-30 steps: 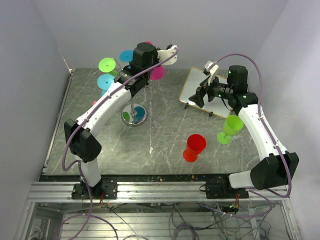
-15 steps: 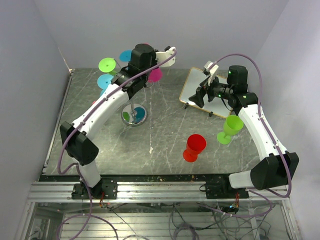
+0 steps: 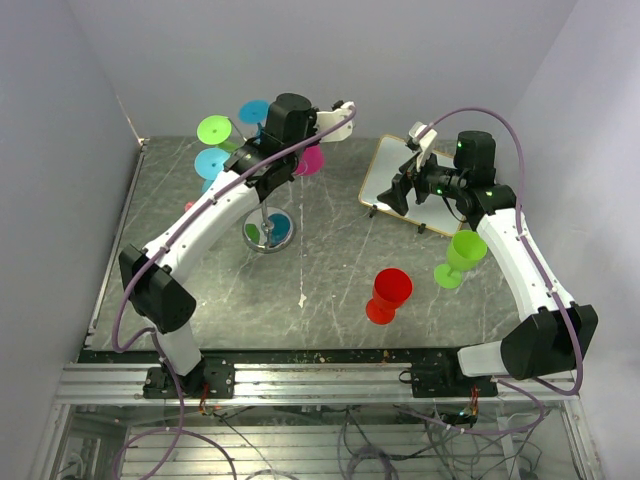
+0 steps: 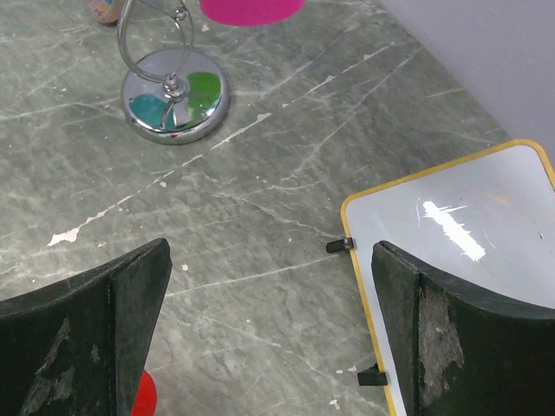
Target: Place the wine glass upside down on the wine glass rack
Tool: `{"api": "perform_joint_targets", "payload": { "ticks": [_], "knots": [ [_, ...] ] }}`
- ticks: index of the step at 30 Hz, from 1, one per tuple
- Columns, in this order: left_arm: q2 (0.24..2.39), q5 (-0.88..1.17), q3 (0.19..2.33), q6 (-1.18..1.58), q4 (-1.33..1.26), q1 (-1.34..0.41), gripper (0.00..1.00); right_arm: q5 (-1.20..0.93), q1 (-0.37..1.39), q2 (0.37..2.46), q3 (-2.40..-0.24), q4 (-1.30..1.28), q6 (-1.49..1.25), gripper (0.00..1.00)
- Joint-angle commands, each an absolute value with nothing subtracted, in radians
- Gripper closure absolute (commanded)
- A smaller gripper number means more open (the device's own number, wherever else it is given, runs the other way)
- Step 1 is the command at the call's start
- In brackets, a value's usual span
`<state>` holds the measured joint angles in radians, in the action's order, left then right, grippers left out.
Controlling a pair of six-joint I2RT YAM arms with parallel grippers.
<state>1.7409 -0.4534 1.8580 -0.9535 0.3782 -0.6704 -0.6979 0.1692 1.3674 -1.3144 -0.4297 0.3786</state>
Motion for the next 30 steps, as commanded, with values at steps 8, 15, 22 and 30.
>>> {"api": "perform_joint_targets", "payload": {
  "ticks": [8, 15, 22, 30],
  "knots": [
    [1.69, -0.503, 1.862, -0.941, 0.43, -0.689, 0.93, -0.716, 0.164, 1.364, -1.318, -0.415, 0.383, 0.01],
    [1.678, -0.495, 1.856, -0.937, 0.475, -0.694, 0.93, -0.724, 0.163, 1.367, -1.323, -0.417, 0.381, 0.0],
    [1.667, -0.492, 1.865, -0.937, 0.515, -0.705, 0.93, -0.715, 0.163, 1.356, -1.313, -0.416, 0.384, 0.0],
    [1.668, -0.448, 1.889, -0.93, 0.551, -0.72, 0.93, -0.719, 0.164, 1.351, -1.311, -0.414, 0.382, 0.0]
  ]
}}
